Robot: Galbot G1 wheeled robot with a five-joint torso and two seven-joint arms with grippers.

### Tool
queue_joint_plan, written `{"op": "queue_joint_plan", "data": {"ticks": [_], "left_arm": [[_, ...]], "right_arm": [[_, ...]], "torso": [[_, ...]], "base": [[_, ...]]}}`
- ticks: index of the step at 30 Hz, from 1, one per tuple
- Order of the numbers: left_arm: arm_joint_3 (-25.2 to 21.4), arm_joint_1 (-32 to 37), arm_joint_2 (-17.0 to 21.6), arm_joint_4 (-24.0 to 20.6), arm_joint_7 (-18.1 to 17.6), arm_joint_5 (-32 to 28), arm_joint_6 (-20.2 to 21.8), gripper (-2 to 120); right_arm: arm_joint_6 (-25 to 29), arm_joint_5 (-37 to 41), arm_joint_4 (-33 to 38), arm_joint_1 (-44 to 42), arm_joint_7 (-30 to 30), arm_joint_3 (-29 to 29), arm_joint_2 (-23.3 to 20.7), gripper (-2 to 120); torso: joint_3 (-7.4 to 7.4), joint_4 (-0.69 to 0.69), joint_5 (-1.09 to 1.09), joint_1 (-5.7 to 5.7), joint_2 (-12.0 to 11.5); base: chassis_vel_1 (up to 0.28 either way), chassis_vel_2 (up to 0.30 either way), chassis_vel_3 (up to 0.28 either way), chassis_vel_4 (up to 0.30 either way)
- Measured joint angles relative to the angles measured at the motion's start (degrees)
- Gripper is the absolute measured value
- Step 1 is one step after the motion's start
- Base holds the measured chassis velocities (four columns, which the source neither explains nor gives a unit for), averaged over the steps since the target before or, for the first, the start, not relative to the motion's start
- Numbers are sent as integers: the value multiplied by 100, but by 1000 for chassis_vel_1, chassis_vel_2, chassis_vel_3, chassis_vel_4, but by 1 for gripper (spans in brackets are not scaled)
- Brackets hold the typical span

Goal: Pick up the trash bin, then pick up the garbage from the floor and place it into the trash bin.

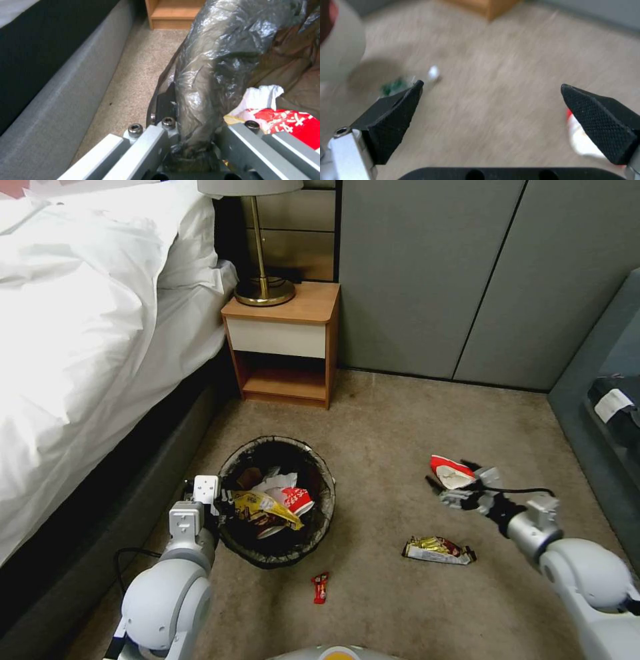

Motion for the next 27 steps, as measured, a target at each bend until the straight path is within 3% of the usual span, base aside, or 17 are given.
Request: {"op": "queue_joint_plan", "data": {"ticks": [4,11,27], "left_arm": [[30,12,-4,3,-12,11,-6,0],[27,4,-3,27,7,10,-10,0],[70,-45,-38,135,20,36,-27,0]], "right_arm": [[-510,217,-529,332,118,-675,-263,100],[-836,87,-1422,760,147,-1264,-482,100],[-685,-522,-2095,727,70,-1591,-511,100]], "torso": [[0,-1,0,0,0],[0,-1,2,0,0],[0,-2,0,0,0]], "base": [[0,0,0,0],[0,0,0,0],[0,0,0,0]]}}
